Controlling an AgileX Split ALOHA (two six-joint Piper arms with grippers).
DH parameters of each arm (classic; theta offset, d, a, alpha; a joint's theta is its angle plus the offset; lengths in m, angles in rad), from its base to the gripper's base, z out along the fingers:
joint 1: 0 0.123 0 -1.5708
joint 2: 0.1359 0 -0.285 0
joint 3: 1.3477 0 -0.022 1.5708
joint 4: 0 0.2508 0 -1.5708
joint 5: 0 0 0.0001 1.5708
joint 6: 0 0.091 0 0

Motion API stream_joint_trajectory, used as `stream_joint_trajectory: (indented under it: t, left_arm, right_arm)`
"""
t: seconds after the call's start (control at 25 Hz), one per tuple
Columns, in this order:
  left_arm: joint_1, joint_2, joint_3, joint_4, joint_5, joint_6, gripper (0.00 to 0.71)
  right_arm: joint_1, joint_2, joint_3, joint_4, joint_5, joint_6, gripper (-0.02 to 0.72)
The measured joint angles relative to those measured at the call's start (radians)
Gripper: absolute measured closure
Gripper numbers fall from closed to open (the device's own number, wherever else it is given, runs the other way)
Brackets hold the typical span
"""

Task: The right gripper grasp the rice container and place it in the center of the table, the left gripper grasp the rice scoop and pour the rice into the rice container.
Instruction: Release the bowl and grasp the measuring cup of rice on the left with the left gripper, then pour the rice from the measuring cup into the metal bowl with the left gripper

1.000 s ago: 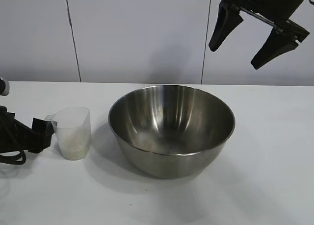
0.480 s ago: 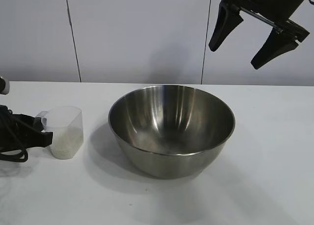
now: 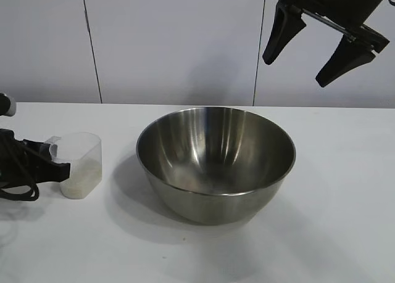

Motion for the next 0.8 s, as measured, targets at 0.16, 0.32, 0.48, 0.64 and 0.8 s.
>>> stream_joint_trajectory:
  t: [0.16, 0.32, 0.48, 0.64, 0.8]
  left_arm:
    - [0.000, 0.001, -0.012, 0.004, 0.001, -0.004, 0.687]
    - [0.000, 0.001, -0.012, 0.004, 0.002, -0.006, 0.698]
    - [0.000, 0.001, -0.012, 0.011, 0.003, -0.006, 0.698]
    - [0.000, -0.013, -0.012, 0.043, 0.010, -0.007, 0.698]
    - [0.000, -0.084, -0.014, 0.052, 0.016, -0.003, 0.698]
  right_arm:
    - [0.000, 0.000, 0.000, -0.001, 0.000, 0.000, 0.042]
    - [0.000, 0.000, 0.000, -0.003, 0.000, 0.000, 0.042]
    - [0.000, 0.000, 0.000, -0.005, -0.002, 0.000, 0.042]
    - [0.000, 0.000, 0.000, -0.007, -0.004, 0.000, 0.042]
    - [0.000, 0.000, 0.000, -0.007, -0.005, 0.000, 0.042]
